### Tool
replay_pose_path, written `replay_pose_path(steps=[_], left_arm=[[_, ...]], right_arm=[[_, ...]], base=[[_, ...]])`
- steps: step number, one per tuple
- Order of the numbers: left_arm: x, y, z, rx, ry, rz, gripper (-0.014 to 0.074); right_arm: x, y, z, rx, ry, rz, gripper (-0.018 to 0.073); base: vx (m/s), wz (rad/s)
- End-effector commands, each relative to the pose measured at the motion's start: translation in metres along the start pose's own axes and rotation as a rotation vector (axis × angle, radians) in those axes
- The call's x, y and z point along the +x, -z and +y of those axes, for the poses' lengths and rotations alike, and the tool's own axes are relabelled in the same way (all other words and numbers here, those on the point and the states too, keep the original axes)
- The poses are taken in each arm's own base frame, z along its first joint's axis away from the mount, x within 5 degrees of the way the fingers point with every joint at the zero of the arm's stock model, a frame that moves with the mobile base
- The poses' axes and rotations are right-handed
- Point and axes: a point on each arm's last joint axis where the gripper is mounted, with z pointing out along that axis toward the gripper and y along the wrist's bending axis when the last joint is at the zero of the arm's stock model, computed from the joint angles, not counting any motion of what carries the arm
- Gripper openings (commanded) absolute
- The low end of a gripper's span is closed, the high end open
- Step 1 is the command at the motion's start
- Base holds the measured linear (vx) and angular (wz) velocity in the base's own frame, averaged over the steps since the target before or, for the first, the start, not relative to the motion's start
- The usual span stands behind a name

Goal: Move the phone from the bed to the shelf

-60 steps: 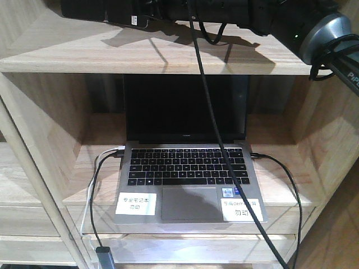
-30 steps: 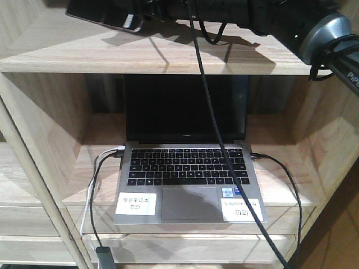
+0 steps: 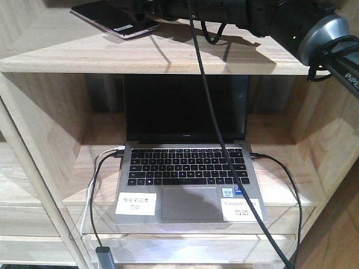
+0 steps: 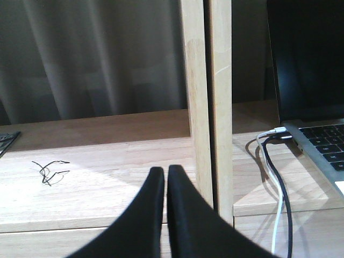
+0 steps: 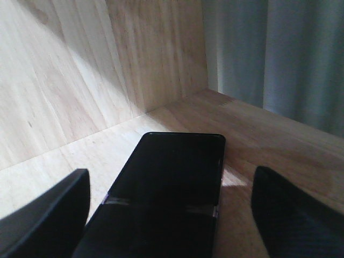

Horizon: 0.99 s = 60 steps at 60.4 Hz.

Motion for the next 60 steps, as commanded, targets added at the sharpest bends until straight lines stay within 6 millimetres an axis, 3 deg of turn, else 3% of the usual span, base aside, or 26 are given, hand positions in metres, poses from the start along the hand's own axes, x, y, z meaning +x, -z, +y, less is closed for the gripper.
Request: replay_pose_path(steps=[1,17,31,39,60], left_arm=[[-0.014,0.003,0.001,-0.007,0.014,-0.106,0.0001],[-0.014,0.003,0.001,-0.007,0.014,-0.106,0.0001],[-0.014,0.003,0.001,-0.007,0.014,-0.106,0.0001],[-0.014,0.003,0.001,-0.007,0.014,-0.106,0.0001],[-0.014,0.003,0.001,-0.007,0.014,-0.106,0.0001]], right_arm=[[-0.038,0.023,0.013,0.011,0.025,-0.119,0.0546],[-0.05,0.037,0.026,-0.009,0.107,-0.102,0.0398],[-0.064,0.06,0.036,-0.004,0.144,-0.082,0.0142],[-0.061,0.074,0.037,0.018,0.139,-0.07,-0.0012],[-0.027,0.132,0.055,0.21,0.161,-0.098,-0.0008]], base=[[0.0,0.0],[0.0,0.0],[0.0,0.0],[0.0,0.0],[0.0,0.0]])
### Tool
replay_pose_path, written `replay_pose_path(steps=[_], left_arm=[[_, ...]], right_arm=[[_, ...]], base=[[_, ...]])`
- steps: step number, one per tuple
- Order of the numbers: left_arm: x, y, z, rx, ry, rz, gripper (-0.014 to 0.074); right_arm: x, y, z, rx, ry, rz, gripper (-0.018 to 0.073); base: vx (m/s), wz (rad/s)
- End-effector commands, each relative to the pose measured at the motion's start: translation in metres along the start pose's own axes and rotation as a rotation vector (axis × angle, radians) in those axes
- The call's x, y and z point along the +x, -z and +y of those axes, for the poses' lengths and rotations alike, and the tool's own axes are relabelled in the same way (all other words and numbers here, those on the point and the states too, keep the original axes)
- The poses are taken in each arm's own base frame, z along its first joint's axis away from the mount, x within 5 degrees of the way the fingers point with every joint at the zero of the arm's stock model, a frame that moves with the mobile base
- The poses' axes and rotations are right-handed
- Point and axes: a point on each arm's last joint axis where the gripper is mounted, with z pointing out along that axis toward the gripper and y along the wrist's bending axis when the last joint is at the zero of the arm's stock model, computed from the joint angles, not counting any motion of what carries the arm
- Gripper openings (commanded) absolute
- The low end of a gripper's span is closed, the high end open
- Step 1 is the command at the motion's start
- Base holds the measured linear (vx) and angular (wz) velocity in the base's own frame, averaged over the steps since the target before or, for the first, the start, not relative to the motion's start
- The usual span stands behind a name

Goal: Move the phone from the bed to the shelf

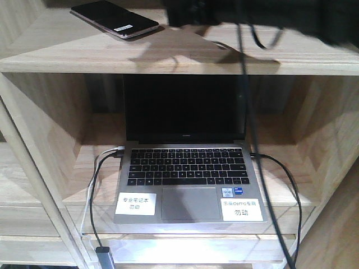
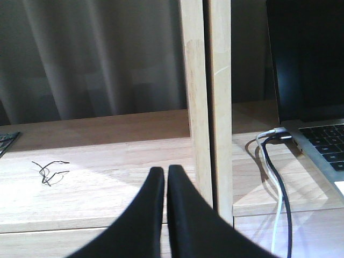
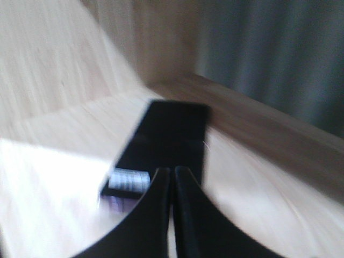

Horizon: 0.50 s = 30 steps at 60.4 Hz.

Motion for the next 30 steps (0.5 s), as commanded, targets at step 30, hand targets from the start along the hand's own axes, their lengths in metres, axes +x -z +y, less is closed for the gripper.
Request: replay_pose_path(steps=[30], left_arm=[[-0.014,0.003,0.001,-0.007,0.014,-0.106,0.0001]], right_arm=[[0.037,0.148,0.055,0.235,-0.013,-0.166,-0.0007]], base=[[0.0,0.0]])
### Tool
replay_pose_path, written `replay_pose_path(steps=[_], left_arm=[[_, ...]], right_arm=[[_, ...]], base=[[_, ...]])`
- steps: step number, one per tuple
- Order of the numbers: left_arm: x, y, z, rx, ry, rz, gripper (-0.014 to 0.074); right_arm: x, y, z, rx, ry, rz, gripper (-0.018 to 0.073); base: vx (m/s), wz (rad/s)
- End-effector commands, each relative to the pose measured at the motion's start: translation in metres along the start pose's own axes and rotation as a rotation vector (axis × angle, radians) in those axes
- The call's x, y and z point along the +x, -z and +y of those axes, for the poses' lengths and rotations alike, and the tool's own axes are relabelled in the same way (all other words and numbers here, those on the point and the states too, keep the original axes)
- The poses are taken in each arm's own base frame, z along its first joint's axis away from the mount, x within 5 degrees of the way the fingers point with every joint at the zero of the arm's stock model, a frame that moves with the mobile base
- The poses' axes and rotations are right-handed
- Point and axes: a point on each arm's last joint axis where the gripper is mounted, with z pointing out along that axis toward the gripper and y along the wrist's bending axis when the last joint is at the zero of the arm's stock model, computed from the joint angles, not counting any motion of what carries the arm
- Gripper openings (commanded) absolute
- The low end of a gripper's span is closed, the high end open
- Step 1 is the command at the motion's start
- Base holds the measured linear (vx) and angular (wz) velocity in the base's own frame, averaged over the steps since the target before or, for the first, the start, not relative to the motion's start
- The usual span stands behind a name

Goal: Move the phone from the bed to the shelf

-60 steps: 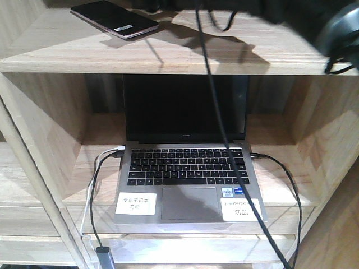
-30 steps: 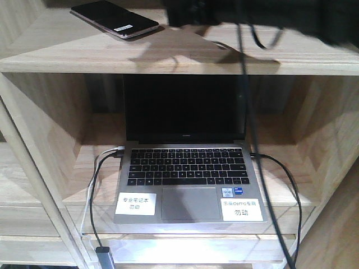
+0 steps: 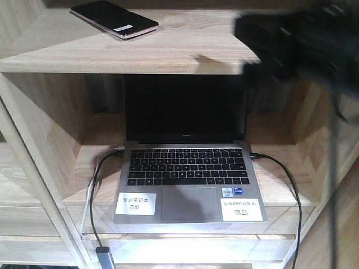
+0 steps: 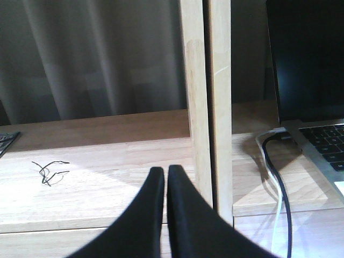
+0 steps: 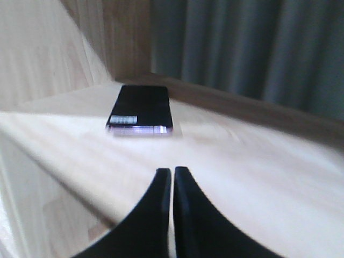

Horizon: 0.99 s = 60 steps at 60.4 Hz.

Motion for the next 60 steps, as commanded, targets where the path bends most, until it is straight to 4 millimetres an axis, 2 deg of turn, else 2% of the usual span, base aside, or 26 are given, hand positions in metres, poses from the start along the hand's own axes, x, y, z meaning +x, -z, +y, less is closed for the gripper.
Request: replay_pose_path(steps=[1,22,35,47,60], left_arm=[[-0.014,0.003,0.001,-0.007,0.014,-0.106,0.0001],[-0.014,0.003,0.001,-0.007,0.014,-0.106,0.0001],[-0.014,0.003,0.001,-0.007,0.014,-0.106,0.0001],[-0.014,0.003,0.001,-0.007,0.014,-0.106,0.0001],[-0.014,0.003,0.001,-0.007,0.014,-0.106,0.0001]], right_arm=[[-0.004,0.03,0.004,0.043,-0.008,-0.064,-0.0007],[0.042,0.11,0.029,0.044,-0.018,-0.127,-0.0007],[0.066,0.147,0.04,0.038,-0.064,-0.2,-0.0007],[0.089,0.162,0.045,0.037,-0.057,-0.224,-0.0007],[0.097,0.163,0.046,0.038,-0.058,-0.213,-0.0007]], base=[[0.0,0.0],[0.0,0.0],[0.0,0.0],[0.0,0.0],[0.0,0.0]])
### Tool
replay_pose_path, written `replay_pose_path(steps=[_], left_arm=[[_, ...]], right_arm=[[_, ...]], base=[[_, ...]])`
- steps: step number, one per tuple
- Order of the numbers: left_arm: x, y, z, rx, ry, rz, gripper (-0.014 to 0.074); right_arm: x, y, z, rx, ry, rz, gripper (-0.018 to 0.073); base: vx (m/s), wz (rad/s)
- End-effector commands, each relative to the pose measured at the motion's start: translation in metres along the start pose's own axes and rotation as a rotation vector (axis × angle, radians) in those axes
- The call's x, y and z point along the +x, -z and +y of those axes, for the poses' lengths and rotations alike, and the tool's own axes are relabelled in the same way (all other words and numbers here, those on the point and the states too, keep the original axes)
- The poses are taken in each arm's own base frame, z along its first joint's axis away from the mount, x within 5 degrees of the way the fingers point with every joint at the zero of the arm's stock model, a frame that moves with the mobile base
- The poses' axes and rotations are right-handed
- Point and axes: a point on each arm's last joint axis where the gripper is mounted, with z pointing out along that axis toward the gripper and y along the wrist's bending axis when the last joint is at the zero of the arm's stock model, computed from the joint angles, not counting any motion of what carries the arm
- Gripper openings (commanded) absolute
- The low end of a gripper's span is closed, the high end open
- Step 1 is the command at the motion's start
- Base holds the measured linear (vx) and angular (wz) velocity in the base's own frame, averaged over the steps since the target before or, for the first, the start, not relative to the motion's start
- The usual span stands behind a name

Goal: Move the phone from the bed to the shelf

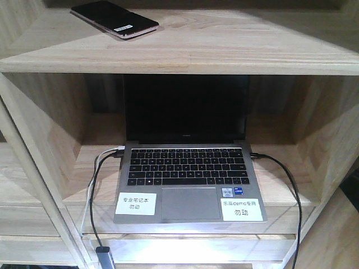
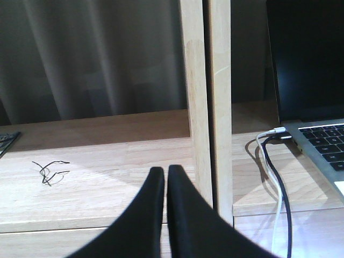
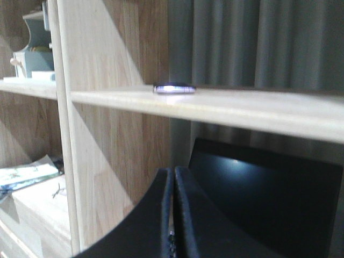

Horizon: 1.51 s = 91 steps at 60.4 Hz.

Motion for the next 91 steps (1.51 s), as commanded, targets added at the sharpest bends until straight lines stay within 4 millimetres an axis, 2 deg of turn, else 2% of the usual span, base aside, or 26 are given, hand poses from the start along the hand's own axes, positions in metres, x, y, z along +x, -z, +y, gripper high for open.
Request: replay_pose_path(steps=[1,61,79,91], left_arm=[[-0.014,0.003,0.001,-0.007,0.014,-0.106,0.0001],[-0.014,0.003,0.001,-0.007,0.014,-0.106,0.0001],[-0.014,0.003,0.001,-0.007,0.014,-0.106,0.0001],[-0.014,0.003,0.001,-0.007,0.014,-0.106,0.0001]], right_arm=[[-0.008,-0.001,-0.002,0.028,-0.016,-0.026,-0.0007],[-0.007,-0.001,-0.005,0.056,-0.068,-0.013,-0.0006],[0.004,0.001,-0.014,0.162,-0.138,0.092,-0.0006],[0.003,0.002,-0.022,0.249,-0.138,0.082,-0.0006]], base=[[0.0,0.0],[0.0,0.0],[0.0,0.0],[0.0,0.0]])
